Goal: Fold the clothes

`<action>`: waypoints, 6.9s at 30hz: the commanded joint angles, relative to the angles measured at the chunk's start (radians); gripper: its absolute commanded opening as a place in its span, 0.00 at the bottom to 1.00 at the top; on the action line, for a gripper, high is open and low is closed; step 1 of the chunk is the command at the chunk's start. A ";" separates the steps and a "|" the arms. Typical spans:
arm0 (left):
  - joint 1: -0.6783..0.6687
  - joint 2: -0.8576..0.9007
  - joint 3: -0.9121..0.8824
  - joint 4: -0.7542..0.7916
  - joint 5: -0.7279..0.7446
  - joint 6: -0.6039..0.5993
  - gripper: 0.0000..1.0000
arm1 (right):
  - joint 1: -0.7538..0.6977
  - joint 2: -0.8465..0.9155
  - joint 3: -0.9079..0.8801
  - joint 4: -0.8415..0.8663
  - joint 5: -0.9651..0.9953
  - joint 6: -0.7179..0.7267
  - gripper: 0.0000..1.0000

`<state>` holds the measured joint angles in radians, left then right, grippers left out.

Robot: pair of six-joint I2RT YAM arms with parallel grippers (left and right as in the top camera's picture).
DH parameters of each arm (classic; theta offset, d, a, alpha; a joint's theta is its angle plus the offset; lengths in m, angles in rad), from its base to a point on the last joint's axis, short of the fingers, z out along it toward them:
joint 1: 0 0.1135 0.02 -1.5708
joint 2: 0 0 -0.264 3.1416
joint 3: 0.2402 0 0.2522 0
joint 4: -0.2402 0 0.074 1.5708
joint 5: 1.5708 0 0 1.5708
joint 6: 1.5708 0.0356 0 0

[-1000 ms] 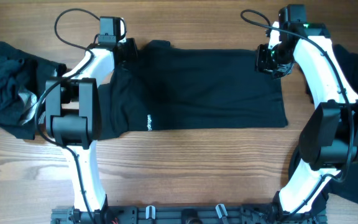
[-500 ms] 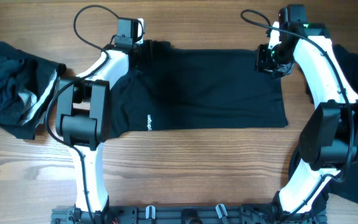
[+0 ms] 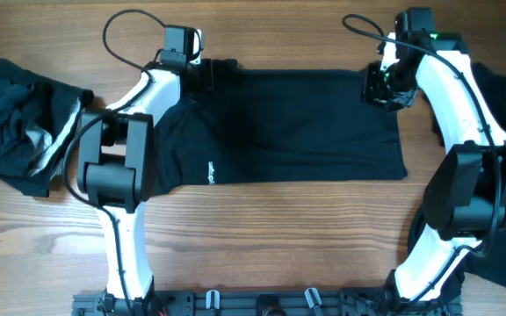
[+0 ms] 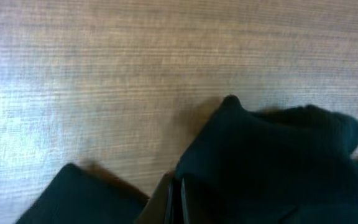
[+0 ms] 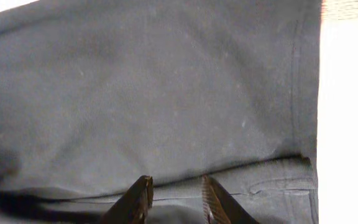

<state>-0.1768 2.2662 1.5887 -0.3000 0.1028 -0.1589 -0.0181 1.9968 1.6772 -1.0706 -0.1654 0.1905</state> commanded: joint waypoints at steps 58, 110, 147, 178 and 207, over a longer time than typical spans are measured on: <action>0.054 -0.292 -0.004 -0.317 0.046 -0.089 0.04 | -0.062 0.086 0.031 0.222 0.330 0.101 0.04; -0.060 -0.324 -0.177 -0.786 -0.130 -0.141 0.04 | -0.125 0.077 -0.024 -0.275 0.292 -0.138 0.36; 0.019 -0.469 -0.177 -0.859 -0.120 -0.141 0.71 | -0.238 0.066 -0.291 0.039 -0.273 -0.521 0.04; 0.145 -0.468 -0.177 -0.819 0.061 -0.140 0.76 | 0.539 -0.037 -0.147 0.255 -0.483 -0.008 0.29; 0.212 -0.446 -0.478 -0.551 -0.125 -0.142 0.04 | 0.384 -0.047 -0.146 0.029 0.051 0.026 0.31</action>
<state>-0.0261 1.8050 1.0576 -0.7891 0.1287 -0.2985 0.3759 1.9396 1.5249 -1.0210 -0.2218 0.2089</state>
